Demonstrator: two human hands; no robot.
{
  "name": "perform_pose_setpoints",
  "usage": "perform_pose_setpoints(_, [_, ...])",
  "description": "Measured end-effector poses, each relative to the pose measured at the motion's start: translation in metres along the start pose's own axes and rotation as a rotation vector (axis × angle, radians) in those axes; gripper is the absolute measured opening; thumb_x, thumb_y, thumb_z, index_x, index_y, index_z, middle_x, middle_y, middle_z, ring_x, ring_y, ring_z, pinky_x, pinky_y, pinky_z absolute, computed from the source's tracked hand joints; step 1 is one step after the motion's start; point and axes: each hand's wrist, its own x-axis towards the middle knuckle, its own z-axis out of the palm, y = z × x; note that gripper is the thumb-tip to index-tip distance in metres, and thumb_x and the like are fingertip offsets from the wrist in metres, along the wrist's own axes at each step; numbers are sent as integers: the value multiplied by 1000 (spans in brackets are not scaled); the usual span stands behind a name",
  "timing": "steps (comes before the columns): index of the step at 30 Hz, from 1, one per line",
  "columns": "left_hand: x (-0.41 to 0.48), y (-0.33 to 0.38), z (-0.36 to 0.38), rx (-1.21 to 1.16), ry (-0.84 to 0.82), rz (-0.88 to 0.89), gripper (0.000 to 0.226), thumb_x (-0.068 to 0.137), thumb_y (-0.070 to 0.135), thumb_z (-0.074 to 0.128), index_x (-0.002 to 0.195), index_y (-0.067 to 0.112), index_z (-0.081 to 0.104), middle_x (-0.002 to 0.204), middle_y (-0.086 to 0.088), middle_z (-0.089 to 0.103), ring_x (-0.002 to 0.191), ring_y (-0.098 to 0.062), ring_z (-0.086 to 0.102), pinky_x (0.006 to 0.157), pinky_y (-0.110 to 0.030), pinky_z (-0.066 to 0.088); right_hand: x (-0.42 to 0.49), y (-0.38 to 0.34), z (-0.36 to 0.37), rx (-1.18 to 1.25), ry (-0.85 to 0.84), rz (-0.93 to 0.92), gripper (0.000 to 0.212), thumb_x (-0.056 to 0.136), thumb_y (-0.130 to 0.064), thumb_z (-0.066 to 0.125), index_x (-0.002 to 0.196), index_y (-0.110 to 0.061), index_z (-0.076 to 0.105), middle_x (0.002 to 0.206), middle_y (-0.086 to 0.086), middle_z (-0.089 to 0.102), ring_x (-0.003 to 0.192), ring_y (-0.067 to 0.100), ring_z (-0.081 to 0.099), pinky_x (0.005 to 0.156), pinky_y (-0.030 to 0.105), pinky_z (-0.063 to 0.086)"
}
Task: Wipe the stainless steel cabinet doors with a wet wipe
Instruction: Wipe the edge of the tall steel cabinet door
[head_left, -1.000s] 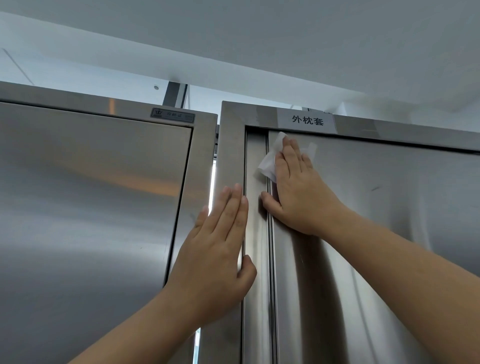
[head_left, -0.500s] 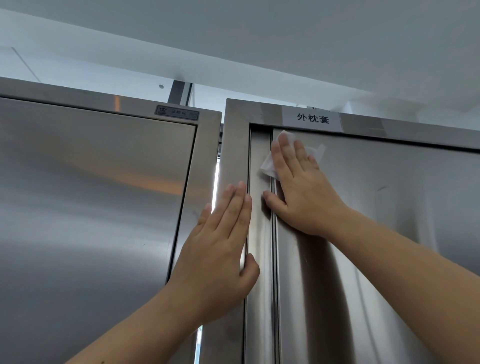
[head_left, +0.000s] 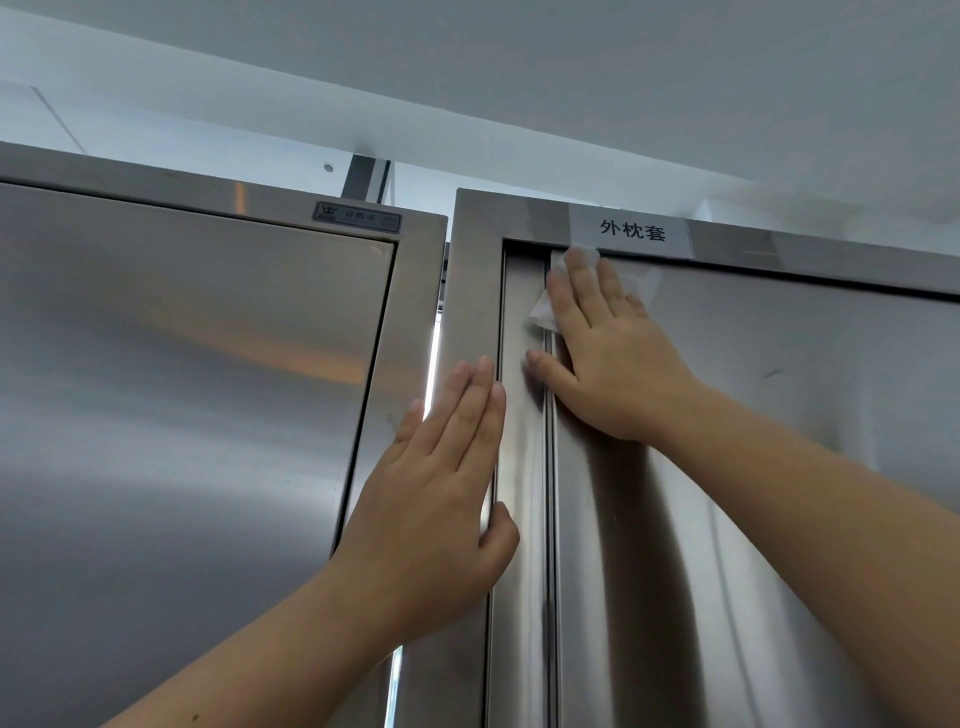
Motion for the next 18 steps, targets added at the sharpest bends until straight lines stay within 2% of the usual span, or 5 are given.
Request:
perform_pose_setpoints(2, [0, 0, 0, 19, 4, 1, 73, 76, 30, 40, 140, -2, 40, 150, -15, 32, 140, -22, 21, 111, -48, 24, -13, 0, 2, 0, -12, -29, 76, 94, -58, 19, 150, -14, -10, 155, 8, -22, 144, 26, -16, 115, 38, -4])
perform_pose_setpoints(6, [0, 1, 0, -17, -6, -8, 73, 76, 30, 40, 142, -2, 38, 151, -14, 29, 141, -22, 19, 110, -38, 19, -27, -2, 3, -16, -31, -75, 94, 70, -65, -8, 151, -16, -8, 156, 5, -20, 144, 25, -15, 115, 37, -1])
perform_pose_setpoints(9, [-1, 1, 0, -10, -14, -6, 73, 77, 30, 40, 142, -2, 38, 152, -14, 29, 141, -22, 19, 109, -38, 19, -16, -3, 2, -18, -20, -95, 93, 73, -66, -5, 151, -16, -2, 157, 4, -17, 145, 24, -13, 116, 37, 0])
perform_pose_setpoints(14, [0, 0, 0, 29, 1, 2, 72, 77, 31, 39, 142, -1, 38, 152, -14, 30, 141, -22, 21, 113, -42, 22, 14, -1, -4, -86, -11, -157, 71, 96, -57, 17, 151, -13, 10, 159, 2, -4, 145, 21, -9, 116, 37, 0])
perform_pose_setpoints(18, [1, 0, 0, 46, 9, -6, 72, 76, 32, 39, 141, -1, 40, 151, -14, 32, 140, -22, 21, 108, -53, 22, 2, 2, -1, -92, -6, -226, 94, 77, -65, -1, 151, -9, 14, 159, 5, 5, 146, 25, -4, 116, 38, 2])
